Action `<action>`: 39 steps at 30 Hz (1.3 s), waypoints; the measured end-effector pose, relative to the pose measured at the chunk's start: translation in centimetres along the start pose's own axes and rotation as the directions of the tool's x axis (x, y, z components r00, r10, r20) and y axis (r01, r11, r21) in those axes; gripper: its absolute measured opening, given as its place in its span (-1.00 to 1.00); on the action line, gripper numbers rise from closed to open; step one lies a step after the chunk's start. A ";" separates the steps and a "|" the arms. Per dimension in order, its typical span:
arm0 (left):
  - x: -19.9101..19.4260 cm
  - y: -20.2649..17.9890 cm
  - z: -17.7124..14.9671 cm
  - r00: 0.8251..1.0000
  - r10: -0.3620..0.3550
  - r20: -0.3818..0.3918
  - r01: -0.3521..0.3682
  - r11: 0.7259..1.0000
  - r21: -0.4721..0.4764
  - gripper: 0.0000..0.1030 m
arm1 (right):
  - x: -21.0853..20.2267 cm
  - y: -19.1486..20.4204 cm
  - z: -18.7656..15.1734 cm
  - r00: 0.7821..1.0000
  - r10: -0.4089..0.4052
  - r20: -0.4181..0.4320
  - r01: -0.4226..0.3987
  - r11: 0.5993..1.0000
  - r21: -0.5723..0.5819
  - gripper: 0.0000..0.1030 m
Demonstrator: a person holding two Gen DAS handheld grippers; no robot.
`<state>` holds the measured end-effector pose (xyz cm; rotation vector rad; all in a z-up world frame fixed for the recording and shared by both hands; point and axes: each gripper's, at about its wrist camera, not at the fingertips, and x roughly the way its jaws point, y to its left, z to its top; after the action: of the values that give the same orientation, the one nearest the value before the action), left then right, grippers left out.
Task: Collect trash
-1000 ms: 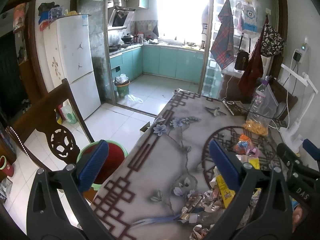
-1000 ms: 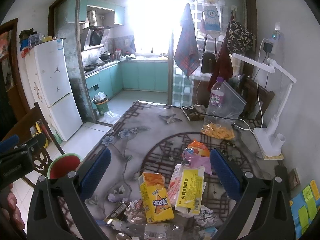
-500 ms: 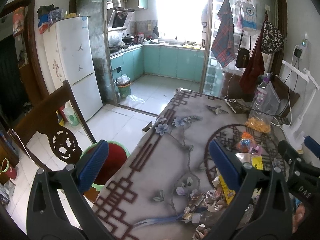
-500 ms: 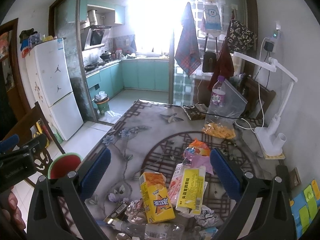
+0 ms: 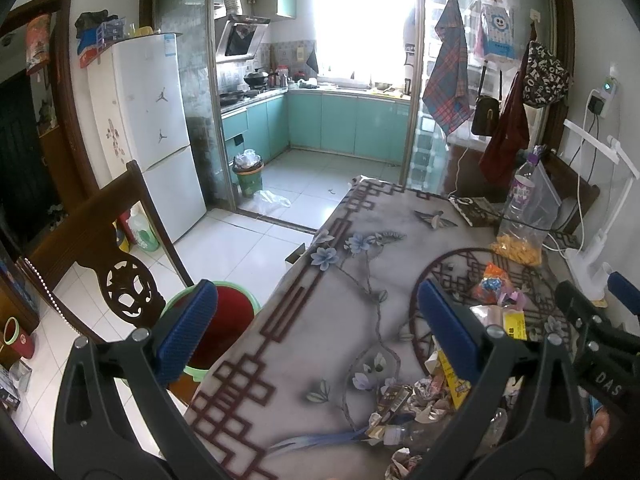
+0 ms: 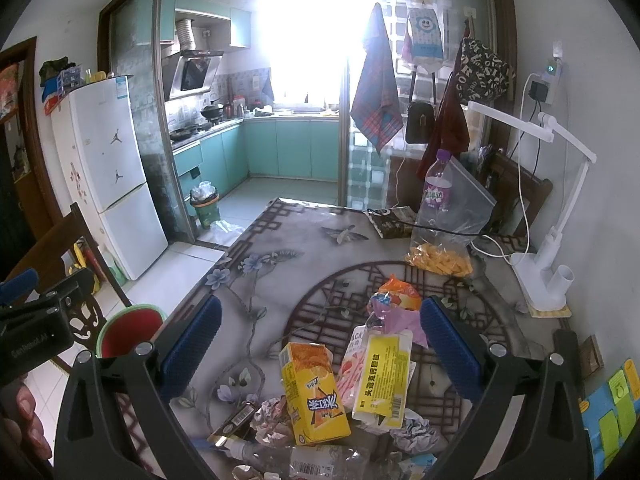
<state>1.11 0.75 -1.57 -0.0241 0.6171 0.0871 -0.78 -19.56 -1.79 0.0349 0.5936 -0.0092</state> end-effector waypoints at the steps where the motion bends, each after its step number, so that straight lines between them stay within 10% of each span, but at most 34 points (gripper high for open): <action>1: 0.0 0.0 0.0 1.000 0.001 -0.001 -0.001 1.000 -0.001 0.92 | 0.0 0.0 0.0 1.000 -0.001 0.000 0.001 1.000 0.000 0.87; 21: 0.4 -0.1 0.4 0.998 -0.054 -0.021 0.053 0.998 -0.028 0.92 | 1.3 -0.8 -0.6 0.999 -0.008 -0.033 0.008 1.000 0.000 0.87; 30: 1.4 0.1 -0.2 0.996 -0.076 -0.047 0.074 0.996 -0.043 0.92 | 2.9 -3.2 -1.4 0.983 -0.172 -0.068 0.166 0.983 -0.083 0.87; 39: 5.8 0.6 -3.0 0.968 -0.141 -0.207 0.121 0.987 -0.106 0.92 | 9.5 -3.6 -5.9 0.919 0.102 -0.380 -0.113 0.994 -0.006 0.64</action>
<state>4.01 1.68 -7.38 -0.1663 0.8252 -0.0157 3.77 -22.96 -12.09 0.0424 0.9800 0.1160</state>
